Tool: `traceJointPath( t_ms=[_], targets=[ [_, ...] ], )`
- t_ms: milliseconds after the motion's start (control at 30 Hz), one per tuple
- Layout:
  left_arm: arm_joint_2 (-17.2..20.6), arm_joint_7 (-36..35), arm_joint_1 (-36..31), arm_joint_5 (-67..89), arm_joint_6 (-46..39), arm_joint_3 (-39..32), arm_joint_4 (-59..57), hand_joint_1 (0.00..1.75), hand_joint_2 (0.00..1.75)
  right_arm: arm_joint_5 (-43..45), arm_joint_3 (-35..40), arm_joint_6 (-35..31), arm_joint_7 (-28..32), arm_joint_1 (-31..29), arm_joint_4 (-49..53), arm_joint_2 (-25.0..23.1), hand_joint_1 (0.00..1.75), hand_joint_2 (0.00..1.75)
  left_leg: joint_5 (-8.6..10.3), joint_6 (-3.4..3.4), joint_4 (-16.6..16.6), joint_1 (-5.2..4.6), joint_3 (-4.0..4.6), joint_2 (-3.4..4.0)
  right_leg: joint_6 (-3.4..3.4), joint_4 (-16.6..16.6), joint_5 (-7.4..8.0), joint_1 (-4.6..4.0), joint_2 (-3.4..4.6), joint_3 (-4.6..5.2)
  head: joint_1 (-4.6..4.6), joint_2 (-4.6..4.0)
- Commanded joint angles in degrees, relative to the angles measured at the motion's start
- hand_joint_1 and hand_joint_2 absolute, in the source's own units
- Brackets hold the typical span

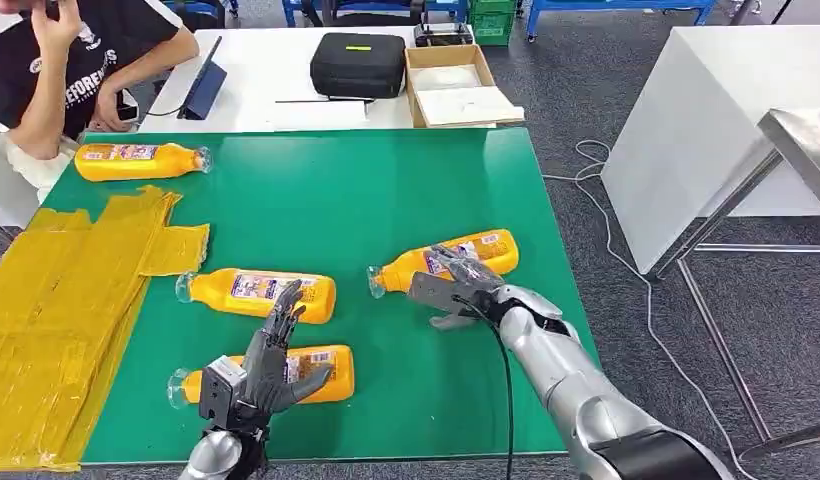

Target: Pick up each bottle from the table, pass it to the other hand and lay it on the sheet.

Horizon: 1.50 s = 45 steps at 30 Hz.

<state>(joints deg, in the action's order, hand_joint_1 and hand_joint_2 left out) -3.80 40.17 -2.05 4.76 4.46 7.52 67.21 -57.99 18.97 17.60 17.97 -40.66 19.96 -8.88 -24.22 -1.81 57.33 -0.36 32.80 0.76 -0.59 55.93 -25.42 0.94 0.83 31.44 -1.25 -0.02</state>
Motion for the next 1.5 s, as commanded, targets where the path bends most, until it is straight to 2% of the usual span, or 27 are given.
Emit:
traceJointPath(
  t_ms=[33,133,167,200,300,433,467,500,667,833,1000,1100,1133,1367,1500],
  targets=[
    [0.8,-0.2,-1.2,-1.3,-0.8,-0.3,-4.4,0.0,1.75,-0.8,6.5,2.7,-1.9,5.0,-0.3,-1.5,0.0,1.75,0.03,0.21,-0.1,0.1,-0.05,-0.09,0.09,-0.1,0.08,-0.09,-0.02,-0.07,0.0,0.0],
    [1.2,-0.2,-0.5,-2.1,-2.0,-0.1,-4.1,0.0,1.75,-2.3,10.6,-3.0,-6.0,4.6,1.4,-1.3,0.0,1.75,0.04,0.19,-0.1,0.1,-0.1,-0.11,0.08,-0.1,0.07,-0.09,-0.02,-0.08,0.0,0.0],
    [1.2,-0.2,0.2,-2.5,-3.0,-0.4,-3.5,0.0,1.75,-8.8,17.5,-13.4,-13.1,4.4,3.4,-0.4,0.0,1.75,0.3,0.33,-0.2,0.14,0.27,-0.32,0.16,-0.3,0.29,-0.13,-0.25,0.22,0.0,0.0],
    [1.2,-0.2,0.9,-2.6,-3.8,-0.8,-2.7,0.0,1.75,-13.1,21.8,-17.9,-16.4,4.2,4.7,0.0,0.0,1.75,0.12,0.22,-0.1,0.12,0.02,-0.11,0.1,-0.1,0.16,-0.11,-0.02,0.03,0.0,0.0],
    [1.3,-0.2,3.1,-2.4,-5.1,-1.9,-0.8,0.0,1.75,-14.8,23.6,-24.1,-21.6,5.1,9.8,0.4,0.0,1.75,0.21,0.29,-0.1,0.13,0.17,-0.03,0.12,-0.1,0.22,-0.1,0.07,0.21,-0.02,0.0],
    [0.8,-0.2,4.2,-2.1,-5.5,-3.0,0.2,0.0,1.75,-18.4,26.2,-28.4,-26.0,5.2,13.6,2.3,0.0,1.75,0.49,0.27,0.0,0.11,0.7,-0.45,0.08,-0.1,0.2,-0.08,-0.38,0.49,0.04,0.0],
    [0.7,-0.2,4.5,-2.0,-5.5,-3.3,0.3,0.0,1.75,-18.1,25.9,-28.5,-26.1,5.0,13.7,2.3,0.0,1.75,0.51,0.28,0.0,0.11,0.84,-0.35,0.1,0.0,0.28,-0.08,-0.28,0.61,0.02,0.0],
    [0.4,-0.2,4.9,-1.8,-5.7,-3.9,0.6,0.0,1.75,-21.4,27.8,-30.0,-29.1,4.3,13.4,2.9,0.0,1.75,0.52,0.32,0.0,0.12,0.98,-0.37,0.08,0.0,0.33,-0.09,-0.31,0.73,0.02,0.0],
    [0.0,-0.2,6.3,-1.3,-6.9,-5.2,1.7,0.0,1.75,-27.3,30.1,-32.9,-33.2,2.4,8.4,2.5,0.0,1.75,0.56,0.31,0.0,0.02,1.16,-0.45,-0.03,0.0,0.32,-0.03,-0.39,0.95,0.0,0.0],
    [-0.1,-0.2,7.8,-1.6,-7.6,-5.8,2.3,0.0,1.75,-32.0,32.6,-39.0,-37.3,1.3,5.0,3.2,0.0,1.75,0.58,0.35,0.0,0.04,1.46,-0.44,0.0,0.0,0.35,-0.05,-0.38,1.21,0.02,0.0],
    [-0.2,-0.2,7.9,-1.4,-7.6,-5.3,2.1,0.0,1.75,-30.8,31.6,-40.0,-35.6,0.8,2.1,3.6,0.0,1.75,0.61,0.25,0.0,0.01,1.51,-0.48,-0.06,0.0,0.35,-0.01,-0.42,1.26,0.0,0.0],
    [-0.2,-0.2,6.9,-1.1,-7.4,-4.8,1.4,0.0,1.75,-24.8,26.0,-36.3,-26.1,0.4,-0.5,1.9,0.0,1.75,0.61,0.3,0.0,0.02,1.53,-0.48,-0.03,0.0,0.37,-0.02,-0.42,1.27,0.0,0.0],
    [-0.2,-0.2,6.5,-0.8,-7.0,-4.5,1.0,0.0,1.75,-22.8,24.5,-33.3,-22.8,0.1,-1.5,1.3,0.0,1.75,0.62,0.29,0.0,0.01,1.56,-0.49,-0.04,0.0,0.37,-0.01,-0.43,1.31,0.0,0.0],
    [-0.2,-0.2,5.4,0.1,-6.0,-3.6,-0.1,0.0,1.75,-18.0,20.2,-26.0,-19.6,-0.1,-3.3,0.7,0.0,1.75,0.6,0.3,0.0,0.0,1.54,-0.46,-0.03,0.0,0.35,-0.01,-0.4,1.31,0.0,0.0],
    [-0.6,-0.2,4.4,0.5,-5.5,-3.7,-1.4,0.0,1.75,-16.6,18.7,-25.6,-19.1,0.3,-3.6,0.9,0.0,1.75,0.64,0.26,0.0,0.0,1.52,-0.56,-0.05,0.0,0.36,-0.01,-0.49,1.28,0.02,0.0]
  ],
)
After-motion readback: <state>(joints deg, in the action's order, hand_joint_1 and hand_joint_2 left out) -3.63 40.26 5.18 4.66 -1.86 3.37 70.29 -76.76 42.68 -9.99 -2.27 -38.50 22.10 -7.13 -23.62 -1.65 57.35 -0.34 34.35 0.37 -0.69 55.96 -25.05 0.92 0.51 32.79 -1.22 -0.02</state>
